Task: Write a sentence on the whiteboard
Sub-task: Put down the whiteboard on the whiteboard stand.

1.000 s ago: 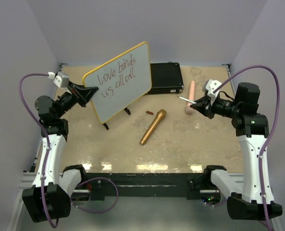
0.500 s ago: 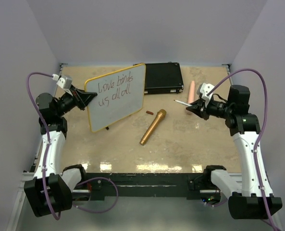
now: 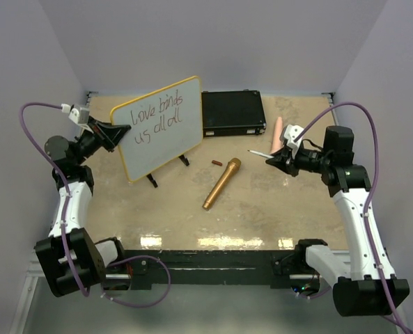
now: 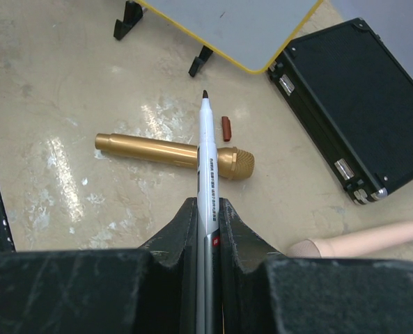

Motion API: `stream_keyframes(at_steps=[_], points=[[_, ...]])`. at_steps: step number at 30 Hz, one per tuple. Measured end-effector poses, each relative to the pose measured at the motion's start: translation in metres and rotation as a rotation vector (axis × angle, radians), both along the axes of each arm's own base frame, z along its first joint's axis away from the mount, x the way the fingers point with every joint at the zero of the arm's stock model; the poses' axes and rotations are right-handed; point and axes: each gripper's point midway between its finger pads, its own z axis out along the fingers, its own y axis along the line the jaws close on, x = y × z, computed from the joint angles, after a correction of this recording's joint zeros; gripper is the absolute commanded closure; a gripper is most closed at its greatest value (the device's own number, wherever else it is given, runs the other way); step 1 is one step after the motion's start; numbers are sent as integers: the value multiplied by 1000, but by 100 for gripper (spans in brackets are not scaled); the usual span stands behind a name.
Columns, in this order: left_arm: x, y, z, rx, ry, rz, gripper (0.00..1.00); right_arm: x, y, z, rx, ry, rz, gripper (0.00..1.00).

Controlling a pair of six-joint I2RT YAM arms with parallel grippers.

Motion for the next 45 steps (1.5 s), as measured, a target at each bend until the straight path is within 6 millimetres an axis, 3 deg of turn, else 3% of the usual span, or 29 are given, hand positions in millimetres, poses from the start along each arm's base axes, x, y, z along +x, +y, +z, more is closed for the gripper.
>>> stream_keyframes(at_steps=[9, 14, 17, 24, 45], points=[[7, 14, -47, -6, 56, 52, 100, 0, 5, -4, -8, 2, 27, 100], [4, 18, -61, -10, 9, 61, 100, -4, 9, -8, -13, 7, 48, 100], [7, 25, -72, -61, 27, 68, 100, -5, 10, -10, -15, 8, 55, 100], [30, 59, -123, -312, 273, 133, 100, -6, 10, -12, -20, 8, 60, 100], [34, 54, -91, -187, 158, 50, 100, -8, 11, -14, -25, -4, 76, 100]])
